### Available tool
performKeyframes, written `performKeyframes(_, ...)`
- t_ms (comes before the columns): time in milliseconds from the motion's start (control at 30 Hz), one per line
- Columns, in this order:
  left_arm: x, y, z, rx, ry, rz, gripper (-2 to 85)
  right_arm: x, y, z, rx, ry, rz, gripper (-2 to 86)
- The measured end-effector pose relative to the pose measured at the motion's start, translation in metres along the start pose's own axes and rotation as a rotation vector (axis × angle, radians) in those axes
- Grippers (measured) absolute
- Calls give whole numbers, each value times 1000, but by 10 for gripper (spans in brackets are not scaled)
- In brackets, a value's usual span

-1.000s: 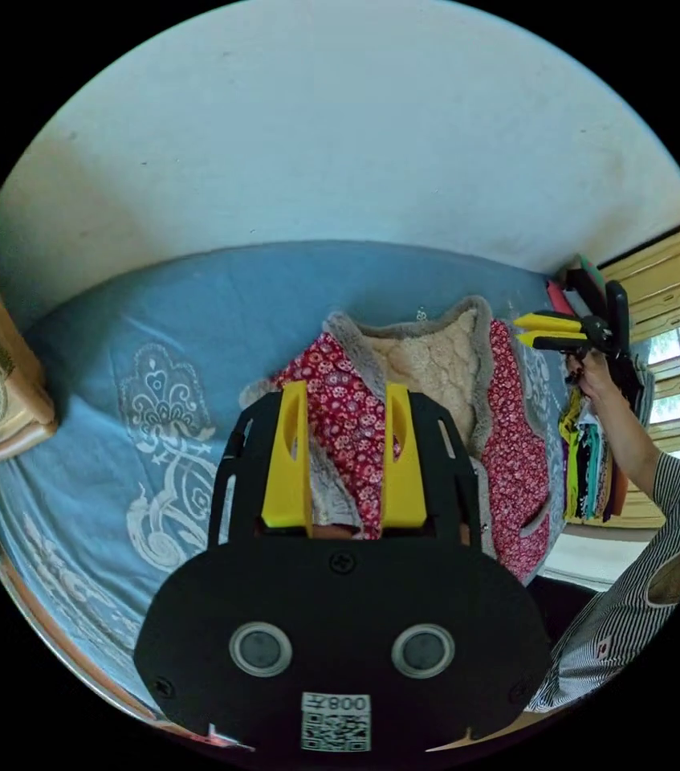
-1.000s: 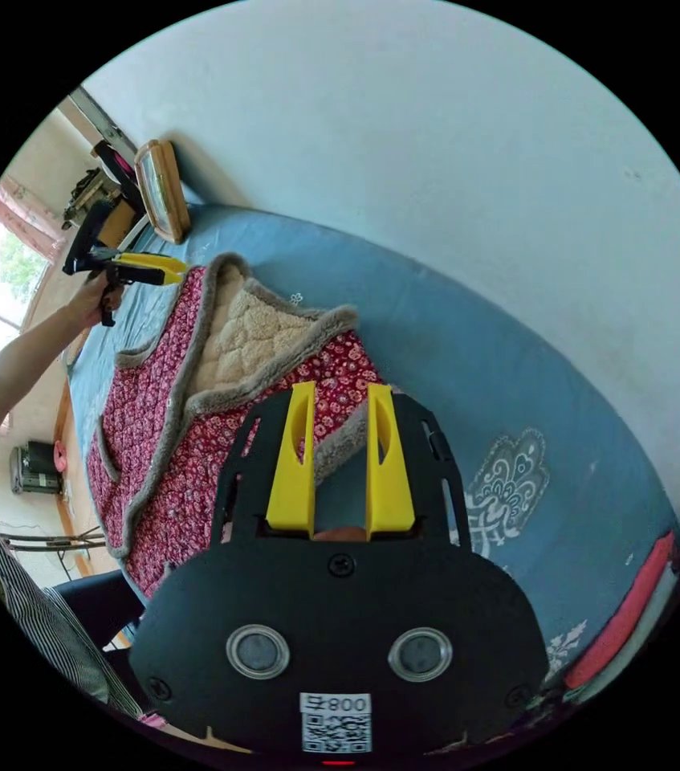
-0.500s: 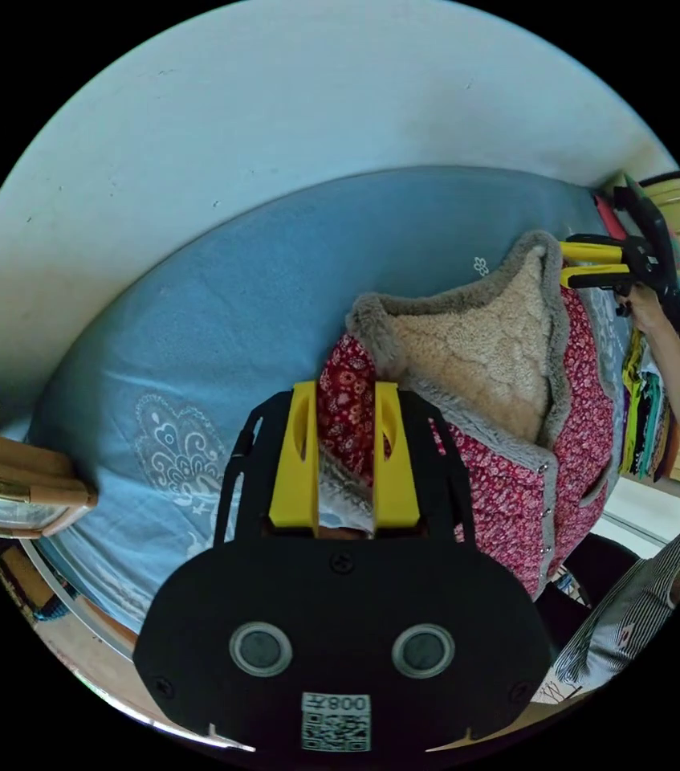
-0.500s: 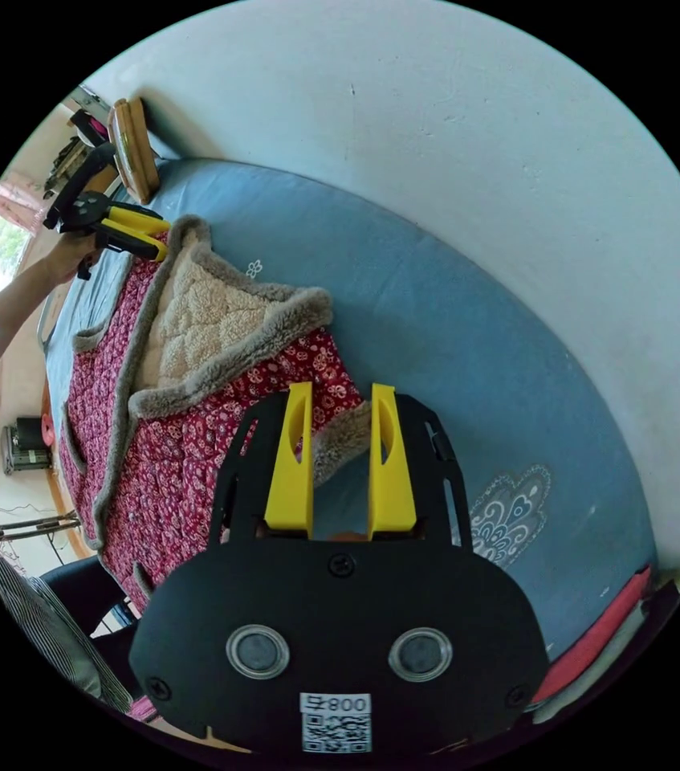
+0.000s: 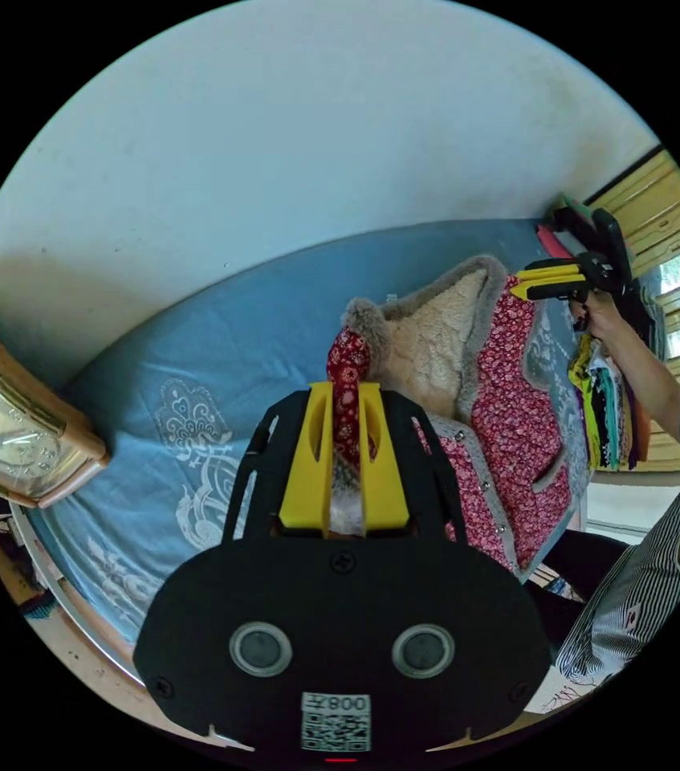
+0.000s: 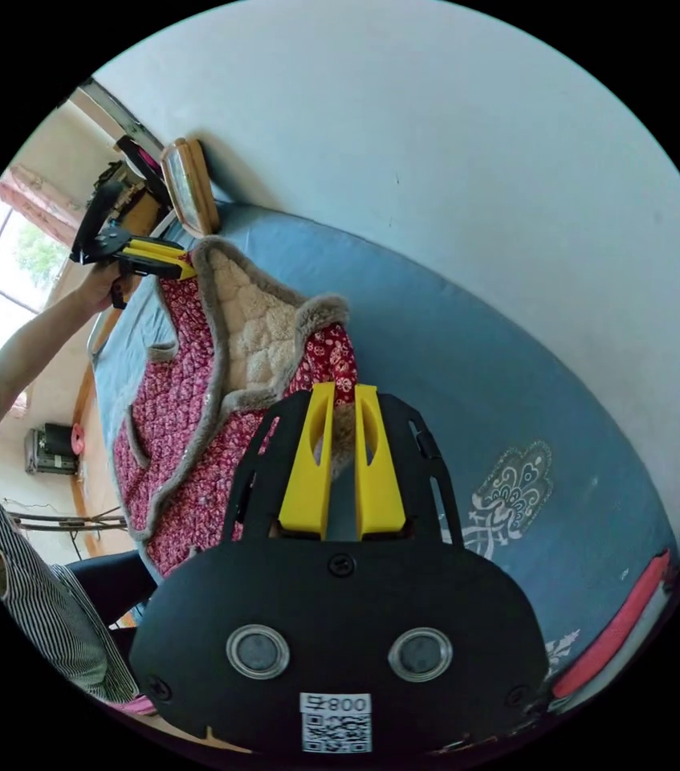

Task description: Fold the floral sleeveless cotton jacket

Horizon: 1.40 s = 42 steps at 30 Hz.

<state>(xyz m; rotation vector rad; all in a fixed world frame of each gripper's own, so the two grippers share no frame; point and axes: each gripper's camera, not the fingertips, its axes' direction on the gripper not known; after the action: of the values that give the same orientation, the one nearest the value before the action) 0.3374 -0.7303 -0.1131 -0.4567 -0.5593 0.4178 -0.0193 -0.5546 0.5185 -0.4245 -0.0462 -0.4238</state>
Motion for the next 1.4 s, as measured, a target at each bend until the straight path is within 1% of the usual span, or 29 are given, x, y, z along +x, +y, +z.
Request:
performKeyframes(167, 23, 64, -35, 52, 71, -4, 15, -53, 40, -64, 70, -75, -49, 27)
performKeyframes(300, 48, 126, -55, 61, 132, 3, 13, -93, 70, -95, 80, -151, -68, 27)
performKeyframes(433, 71, 181, -60, 50, 184, 6, 12, -144, 105, -116, 35, -200, -112, 27)
performKeyframes(567, 96, 244, -50, -10, 218, -2, 12, -191, 141, -119, -44, -263, -133, 28)
performKeyframes(833, 127, 345, 13, -163, 266, -62, 15, -264, 205, -74, -248, -346, -142, 34)
performKeyframes(1033, 145, 403, 73, -270, 280, -91, 26, -314, 248, -30, -416, -290, -200, 38)
performKeyframes(1167, 151, 437, 117, -343, 230, -110, 41, -337, 274, 1, -501, -214, -229, 39)
performKeyframes(1400, 149, 479, 176, -404, 200, -136, 51, -356, 303, 41, -563, -188, -222, 39)
